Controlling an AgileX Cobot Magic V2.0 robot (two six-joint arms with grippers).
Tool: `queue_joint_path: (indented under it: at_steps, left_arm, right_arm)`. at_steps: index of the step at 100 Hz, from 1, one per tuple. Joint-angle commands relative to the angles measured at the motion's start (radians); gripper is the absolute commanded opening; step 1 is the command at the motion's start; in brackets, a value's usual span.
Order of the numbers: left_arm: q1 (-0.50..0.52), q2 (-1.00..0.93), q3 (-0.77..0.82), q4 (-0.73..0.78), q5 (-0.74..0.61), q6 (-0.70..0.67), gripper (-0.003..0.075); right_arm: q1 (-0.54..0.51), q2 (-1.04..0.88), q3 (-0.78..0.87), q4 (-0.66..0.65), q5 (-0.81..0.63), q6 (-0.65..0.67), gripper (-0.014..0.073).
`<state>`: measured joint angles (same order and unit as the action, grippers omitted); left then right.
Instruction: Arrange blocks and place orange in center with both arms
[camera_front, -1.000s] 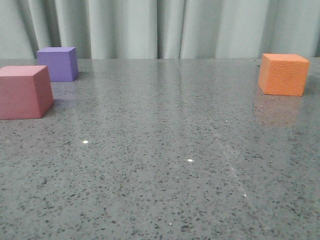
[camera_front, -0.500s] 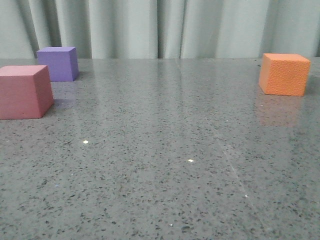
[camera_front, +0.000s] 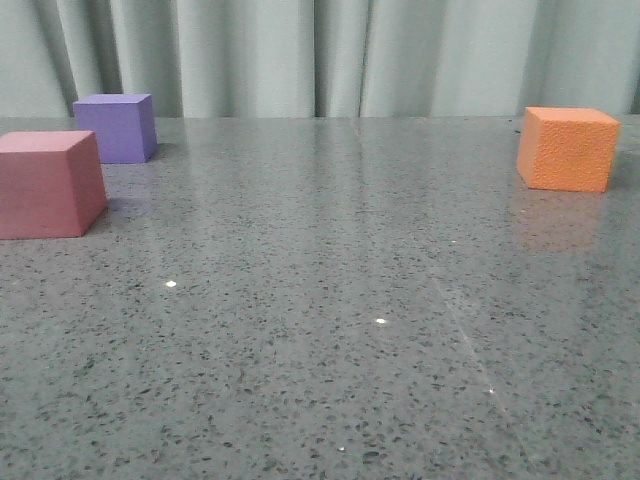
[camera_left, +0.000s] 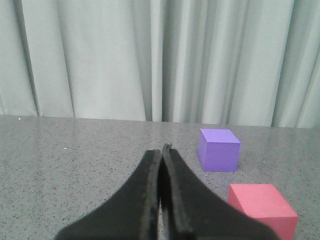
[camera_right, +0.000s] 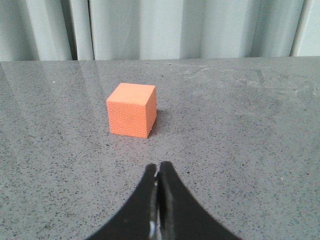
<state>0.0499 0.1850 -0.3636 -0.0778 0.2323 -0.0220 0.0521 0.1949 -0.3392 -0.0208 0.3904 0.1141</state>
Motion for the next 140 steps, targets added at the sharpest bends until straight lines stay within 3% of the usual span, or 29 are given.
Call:
queue_joint_path:
  at_steps: [1,29,52,62,72,83,100,106,140]
  left_arm:
    - [-0.001,0.104,-0.113,-0.011,-0.001,0.000,-0.0020]
    - [-0.001,0.377,-0.308,-0.011,0.028,0.000,-0.0019]
    - [-0.001,0.486,-0.357,-0.008,0.024,0.000,-0.0001]
    - [-0.001,0.495,-0.357,-0.008,0.019,0.000,0.0078]
    - [-0.001,0.495,-0.357,-0.008,0.019,0.000,0.0202]
    - [-0.001,0.495,-0.357,-0.008,0.017,0.000,0.0415]
    - [-0.001,0.495,-0.357,-0.013,0.012,0.000,0.0654]
    - [-0.001,0.495,-0.357,-0.014,0.012,0.000,0.0688]
    - [-0.001,0.503,-0.357,-0.016,-0.011,0.000,0.0680]
  right_arm:
    - [-0.004,0.087,-0.118,-0.010,-0.002,-0.008,-0.0120]
    - [-0.004,0.343,-0.352,-0.005,0.139,-0.008,-0.0120]
    - [-0.004,0.458,-0.412,0.005,0.151,-0.008,-0.0116]
    - [-0.004,0.473,-0.414,0.012,0.152,-0.008,-0.0069]
    - [-0.004,0.474,-0.414,0.012,0.147,-0.008,0.0043]
    - [-0.004,0.474,-0.414,0.012,0.125,-0.008,0.0276]
    - [-0.004,0.474,-0.414,0.038,0.126,-0.008,0.0615]
    - [-0.004,0.474,-0.414,0.049,0.135,-0.008,0.0588]
    - [-0.004,0.474,-0.416,0.068,0.116,-0.008,0.0581]
